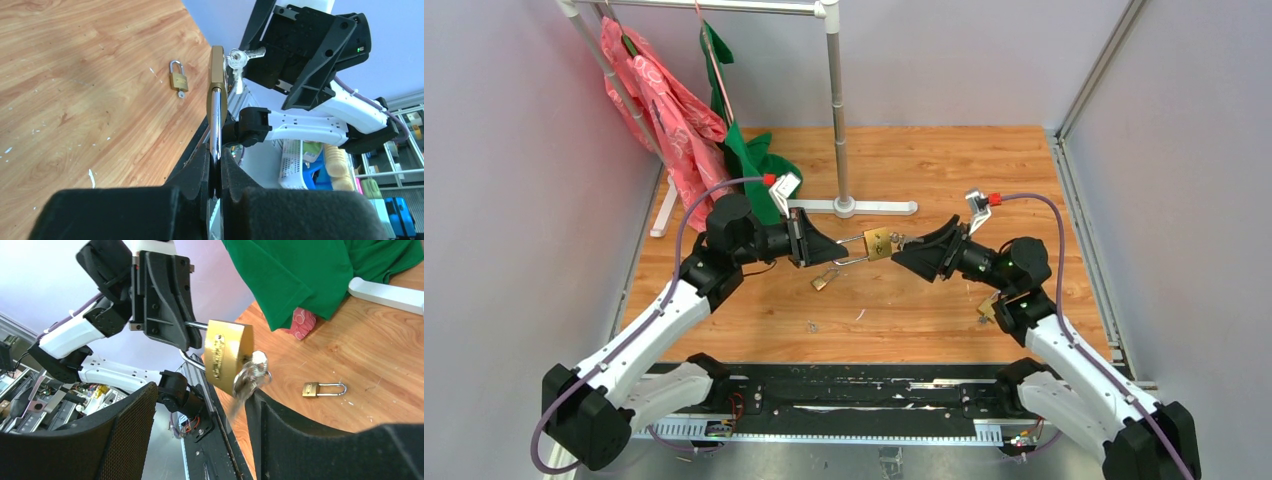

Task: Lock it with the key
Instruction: Lock the lock.

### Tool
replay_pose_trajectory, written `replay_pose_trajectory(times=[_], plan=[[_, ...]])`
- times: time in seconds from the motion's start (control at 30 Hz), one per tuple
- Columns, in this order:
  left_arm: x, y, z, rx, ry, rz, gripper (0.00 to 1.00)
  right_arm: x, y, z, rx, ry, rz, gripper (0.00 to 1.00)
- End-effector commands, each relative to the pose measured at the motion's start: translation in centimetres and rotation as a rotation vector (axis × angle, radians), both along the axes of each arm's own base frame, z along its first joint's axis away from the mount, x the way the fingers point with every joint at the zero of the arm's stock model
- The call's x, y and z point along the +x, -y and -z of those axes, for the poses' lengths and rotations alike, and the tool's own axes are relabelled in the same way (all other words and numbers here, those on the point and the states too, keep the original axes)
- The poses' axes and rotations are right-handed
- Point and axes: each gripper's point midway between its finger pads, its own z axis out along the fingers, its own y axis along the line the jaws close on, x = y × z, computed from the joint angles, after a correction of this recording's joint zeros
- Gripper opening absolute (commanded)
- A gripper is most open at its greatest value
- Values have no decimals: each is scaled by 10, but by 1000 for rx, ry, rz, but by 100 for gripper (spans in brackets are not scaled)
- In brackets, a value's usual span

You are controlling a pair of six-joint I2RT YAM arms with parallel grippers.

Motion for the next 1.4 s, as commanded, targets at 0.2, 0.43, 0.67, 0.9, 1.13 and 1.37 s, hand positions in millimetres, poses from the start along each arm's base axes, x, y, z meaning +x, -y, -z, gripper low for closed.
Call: replay_pose_trajectory(times=[0.2,0.43,0.67,0.9,1.13,1.37], plan=[[-8,-2,-24,-70,96,42,0,2,5,-16,115,-3,-56,64],[-14,-5,-34,-75,127,54,0,17,21,-21,195,-19,2,64],[-30,-7,-39,-66,195,131,0,17,17,-21,107,40,-30,66],[-43,-12,-42,-23,257,187,0,-15,9,-30,128,120,-318,61],[-49,-17,-52,-12,310,191,0,-27,7,-22,105,121,-405,58],[-48,-15,-54,-20,305,195,0,-39,5,-25,88,160,-447,54]])
